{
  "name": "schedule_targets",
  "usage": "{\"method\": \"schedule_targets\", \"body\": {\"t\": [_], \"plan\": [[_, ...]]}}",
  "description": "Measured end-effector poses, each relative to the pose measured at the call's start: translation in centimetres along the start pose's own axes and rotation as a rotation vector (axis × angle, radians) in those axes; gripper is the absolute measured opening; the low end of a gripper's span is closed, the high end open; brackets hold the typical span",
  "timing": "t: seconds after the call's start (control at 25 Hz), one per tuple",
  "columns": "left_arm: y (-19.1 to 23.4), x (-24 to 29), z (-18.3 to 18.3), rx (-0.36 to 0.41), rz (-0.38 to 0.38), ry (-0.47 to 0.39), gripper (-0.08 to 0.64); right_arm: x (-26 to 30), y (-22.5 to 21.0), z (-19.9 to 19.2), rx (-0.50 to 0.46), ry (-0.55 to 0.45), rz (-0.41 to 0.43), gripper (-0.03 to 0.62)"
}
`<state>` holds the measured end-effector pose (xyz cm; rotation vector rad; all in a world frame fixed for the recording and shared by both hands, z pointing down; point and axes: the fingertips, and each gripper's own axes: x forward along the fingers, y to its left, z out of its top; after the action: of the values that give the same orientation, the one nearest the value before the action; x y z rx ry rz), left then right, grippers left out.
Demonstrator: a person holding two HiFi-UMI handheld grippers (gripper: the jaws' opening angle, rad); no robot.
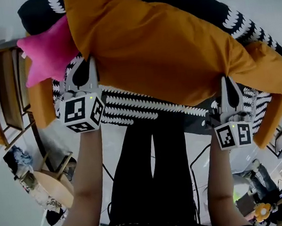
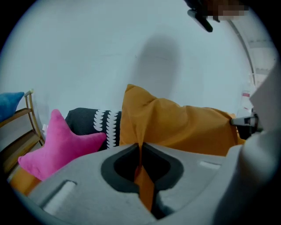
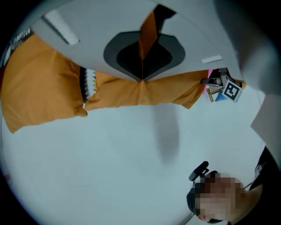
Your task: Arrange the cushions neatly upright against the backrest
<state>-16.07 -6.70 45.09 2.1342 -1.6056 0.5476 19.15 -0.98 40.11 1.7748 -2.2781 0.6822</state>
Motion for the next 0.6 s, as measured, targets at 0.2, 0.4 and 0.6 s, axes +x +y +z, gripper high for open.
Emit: {"method": "schedule_targets", "body": {"t": [0.2, 0.4, 0.6], "plan": [[2.1, 3.4, -3.4, -0.110, -0.024, 0.021, 0.038, 7.0, -2.3, -0.7, -0.021, -0.021, -0.062, 0.031], [1.1, 4.3, -6.7, -0.097, -0.087, 0.044, 0.075, 8.5, -4.5, -3.9, 0.067, 0.005, -0.072, 0.046], [2.2, 4.7, -6.2, -0.121, -0.074, 0.099, 0.135, 7.3, -3.8, -2.6, -0.016, -0.019, -0.111, 0.164]]}}
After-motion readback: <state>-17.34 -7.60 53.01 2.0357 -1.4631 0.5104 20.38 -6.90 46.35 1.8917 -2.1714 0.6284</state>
